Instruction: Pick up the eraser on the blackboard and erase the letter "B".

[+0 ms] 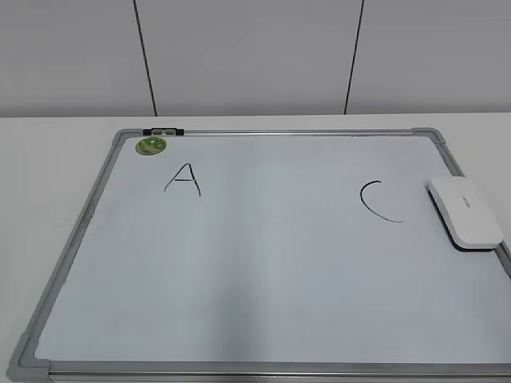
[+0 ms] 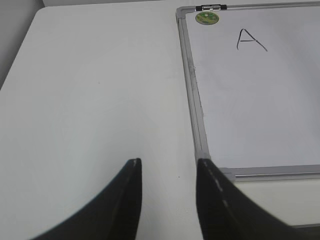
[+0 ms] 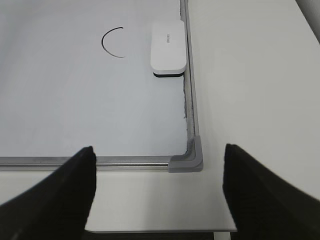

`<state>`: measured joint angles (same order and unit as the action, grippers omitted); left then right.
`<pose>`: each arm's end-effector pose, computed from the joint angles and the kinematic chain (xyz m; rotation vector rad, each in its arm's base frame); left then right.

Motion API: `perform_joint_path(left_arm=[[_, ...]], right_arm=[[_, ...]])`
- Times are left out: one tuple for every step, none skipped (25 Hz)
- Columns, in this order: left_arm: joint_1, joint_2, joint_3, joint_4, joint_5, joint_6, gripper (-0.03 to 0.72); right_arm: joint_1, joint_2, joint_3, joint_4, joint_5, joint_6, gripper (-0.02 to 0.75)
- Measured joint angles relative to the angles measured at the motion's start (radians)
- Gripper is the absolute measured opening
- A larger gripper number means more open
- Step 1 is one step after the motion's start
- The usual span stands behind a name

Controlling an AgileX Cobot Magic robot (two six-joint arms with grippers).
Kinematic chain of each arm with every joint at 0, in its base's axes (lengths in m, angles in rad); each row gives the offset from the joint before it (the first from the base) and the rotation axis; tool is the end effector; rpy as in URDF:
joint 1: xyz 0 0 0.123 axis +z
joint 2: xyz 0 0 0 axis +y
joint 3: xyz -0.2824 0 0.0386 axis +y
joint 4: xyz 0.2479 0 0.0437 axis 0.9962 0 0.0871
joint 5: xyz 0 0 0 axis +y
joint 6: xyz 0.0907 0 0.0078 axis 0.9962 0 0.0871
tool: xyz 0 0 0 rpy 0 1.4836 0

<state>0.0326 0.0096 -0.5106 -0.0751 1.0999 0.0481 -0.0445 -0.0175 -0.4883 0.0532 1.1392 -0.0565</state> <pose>-0.0062 -0.0063 0.2772 0.0214 2.0803 -0.0412 -0.0095 0.0048 0.2677 -0.0179 2.1157 0.0042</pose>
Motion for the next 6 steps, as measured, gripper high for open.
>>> perform_joint_path(left_arm=[[0.000,0.000,0.000,0.000,0.000,0.000,0.265],[0.000,0.000,0.000,0.000,0.000,0.000,0.265],[0.000,0.000,0.000,0.000,0.000,0.000,0.265],[0.000,0.000,0.000,0.000,0.000,0.000,0.265],[0.000,0.000,0.000,0.000,0.000,0.000,0.265],[0.000,0.000,0.000,0.000,0.000,0.000,0.265]], right_arm=[[0.000,0.000,0.000,0.000,0.000,0.000,0.587],[0.000,0.000,0.000,0.000,0.000,0.000,0.587],[0.000,0.000,0.000,0.000,0.000,0.000,0.587],[0.000,0.000,0.000,0.000,0.000,0.000,0.587],[0.000,0.000,0.000,0.000,0.000,0.000,0.587],[0.000,0.000,0.000,0.000,0.000,0.000,0.587]])
